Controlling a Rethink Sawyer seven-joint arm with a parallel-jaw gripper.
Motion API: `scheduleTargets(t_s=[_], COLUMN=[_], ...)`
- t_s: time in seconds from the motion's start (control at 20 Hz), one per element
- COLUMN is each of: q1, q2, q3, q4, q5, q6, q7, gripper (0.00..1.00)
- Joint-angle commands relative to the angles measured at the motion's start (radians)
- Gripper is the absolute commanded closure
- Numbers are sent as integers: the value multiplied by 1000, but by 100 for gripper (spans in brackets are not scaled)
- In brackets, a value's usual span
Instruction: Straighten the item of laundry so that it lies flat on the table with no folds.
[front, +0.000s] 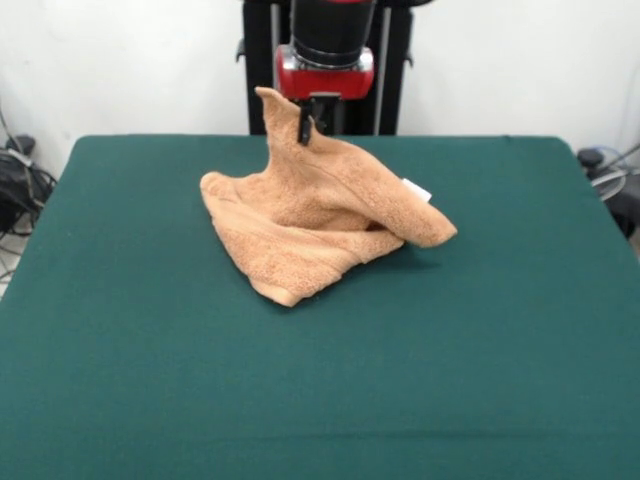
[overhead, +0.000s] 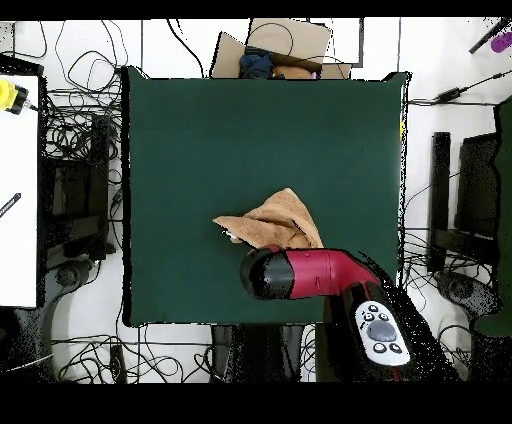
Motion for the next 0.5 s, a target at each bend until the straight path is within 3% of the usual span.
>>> scheduleTargets(t_s=[0.05, 0.5], q1=[3, -16], q2=[11, 34], q3=[78, 93], q4=[-56, -53], q5=[34, 17], q6=[72, 9], q7=[47, 52], gripper=[100, 100])
